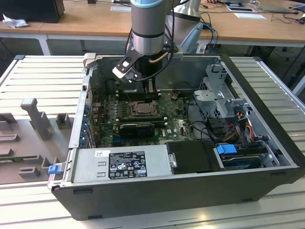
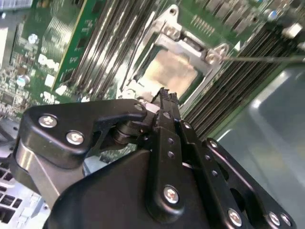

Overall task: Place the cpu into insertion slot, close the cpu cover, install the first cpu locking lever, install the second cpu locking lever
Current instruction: 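Close the cpu cover, then install the first cpu locking lever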

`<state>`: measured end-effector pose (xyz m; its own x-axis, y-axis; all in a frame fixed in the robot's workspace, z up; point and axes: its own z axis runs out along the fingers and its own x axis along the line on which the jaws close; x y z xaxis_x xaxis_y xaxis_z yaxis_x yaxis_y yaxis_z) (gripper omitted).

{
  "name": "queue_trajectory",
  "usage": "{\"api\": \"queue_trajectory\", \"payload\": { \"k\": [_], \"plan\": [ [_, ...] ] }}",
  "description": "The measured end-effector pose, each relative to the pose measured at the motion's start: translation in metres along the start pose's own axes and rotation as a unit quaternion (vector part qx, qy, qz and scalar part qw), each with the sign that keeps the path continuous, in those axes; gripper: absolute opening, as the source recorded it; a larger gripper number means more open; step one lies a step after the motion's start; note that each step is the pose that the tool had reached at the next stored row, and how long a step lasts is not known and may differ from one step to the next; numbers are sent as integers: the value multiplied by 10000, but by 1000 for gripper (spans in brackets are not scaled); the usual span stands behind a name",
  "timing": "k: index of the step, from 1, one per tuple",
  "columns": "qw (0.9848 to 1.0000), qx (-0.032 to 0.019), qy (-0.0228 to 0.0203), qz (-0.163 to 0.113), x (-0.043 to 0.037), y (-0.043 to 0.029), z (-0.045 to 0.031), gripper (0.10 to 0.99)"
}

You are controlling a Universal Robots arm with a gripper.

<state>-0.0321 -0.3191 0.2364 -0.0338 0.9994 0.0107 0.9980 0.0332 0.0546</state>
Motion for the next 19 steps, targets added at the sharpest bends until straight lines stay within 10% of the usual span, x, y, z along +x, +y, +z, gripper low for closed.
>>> {"api": "queue_trajectory", "payload": {
  "k": [19],
  "plan": [
    [10000, 1, -2, -2, 8, -67, -43, 106]
  ]
}}
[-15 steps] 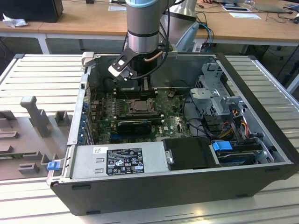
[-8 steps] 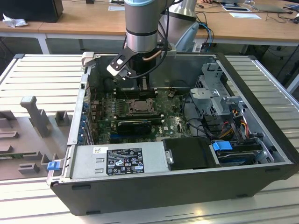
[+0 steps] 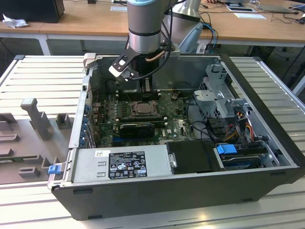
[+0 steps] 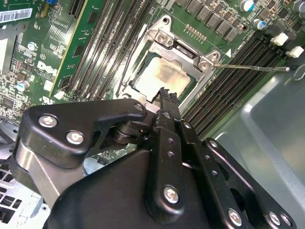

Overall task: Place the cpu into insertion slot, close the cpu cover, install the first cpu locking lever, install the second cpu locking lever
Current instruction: 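Install the first cpu locking lever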

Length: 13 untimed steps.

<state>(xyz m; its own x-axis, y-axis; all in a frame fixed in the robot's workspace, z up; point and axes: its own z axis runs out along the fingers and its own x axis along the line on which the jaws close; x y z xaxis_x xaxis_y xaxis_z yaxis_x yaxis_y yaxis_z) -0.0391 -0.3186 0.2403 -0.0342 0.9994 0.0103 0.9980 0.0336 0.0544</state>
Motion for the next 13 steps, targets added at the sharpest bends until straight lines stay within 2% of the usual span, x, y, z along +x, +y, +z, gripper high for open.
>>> {"api": "queue_trajectory", "payload": {
  "k": [6, 13],
  "plan": [
    [10000, 0, 0, 0, 0, 1, -28, 106],
    [10000, 0, 0, 0, 1, 7, -128, 106]
  ]
}}
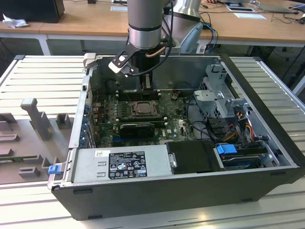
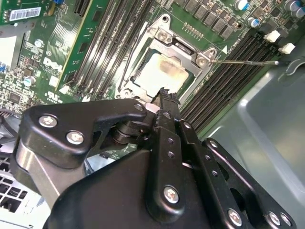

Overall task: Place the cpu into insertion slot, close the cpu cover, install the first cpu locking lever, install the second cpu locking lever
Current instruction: 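Install the first cpu locking lever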

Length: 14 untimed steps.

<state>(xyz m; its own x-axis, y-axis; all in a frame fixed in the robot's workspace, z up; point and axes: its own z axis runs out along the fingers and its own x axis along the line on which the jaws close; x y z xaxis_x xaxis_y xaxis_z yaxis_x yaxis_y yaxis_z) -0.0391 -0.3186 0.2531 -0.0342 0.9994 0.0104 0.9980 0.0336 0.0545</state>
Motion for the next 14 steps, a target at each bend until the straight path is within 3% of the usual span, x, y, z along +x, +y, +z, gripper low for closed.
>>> {"api": "queue_trajectory", "payload": {
  "k": [9, 14],
  "plan": [
    [10000, 0, 0, 0, 1, 6, -119, 106],
    [10000, 0, 0, 0, 1, 8, -145, 106]
  ]
}}
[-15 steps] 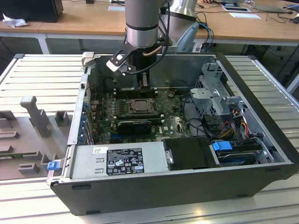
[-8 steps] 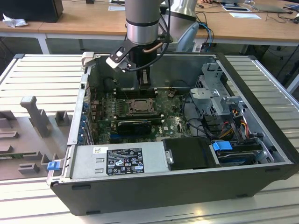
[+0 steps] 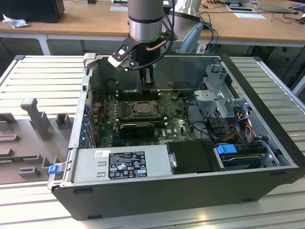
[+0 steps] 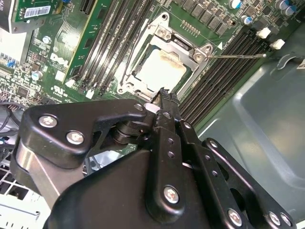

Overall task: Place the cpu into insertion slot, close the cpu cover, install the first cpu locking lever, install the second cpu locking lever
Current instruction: 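Install the first cpu locking lever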

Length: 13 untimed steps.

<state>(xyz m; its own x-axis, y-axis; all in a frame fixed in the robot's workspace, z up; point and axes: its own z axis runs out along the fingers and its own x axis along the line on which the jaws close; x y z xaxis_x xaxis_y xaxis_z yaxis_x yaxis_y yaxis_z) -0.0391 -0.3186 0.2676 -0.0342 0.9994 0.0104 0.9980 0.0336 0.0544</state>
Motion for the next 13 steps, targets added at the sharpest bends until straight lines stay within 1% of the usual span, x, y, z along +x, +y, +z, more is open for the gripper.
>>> {"api": "queue_trajectory", "payload": {
  "k": [7, 8, 9, 11, 13],
  "plan": [
    [10000, 0, 0, 0, 0, 0, -4, 106],
    [10000, 1, 2, -46, 0, 0, -5, 106],
    [9998, 3, 9, -173, 0, 0, -6, 106],
    [9987, 5, 26, -505, 0, 0, -5, 106],
    [9975, 7, 37, -707, 0, 0, -4, 106]
  ]
}}
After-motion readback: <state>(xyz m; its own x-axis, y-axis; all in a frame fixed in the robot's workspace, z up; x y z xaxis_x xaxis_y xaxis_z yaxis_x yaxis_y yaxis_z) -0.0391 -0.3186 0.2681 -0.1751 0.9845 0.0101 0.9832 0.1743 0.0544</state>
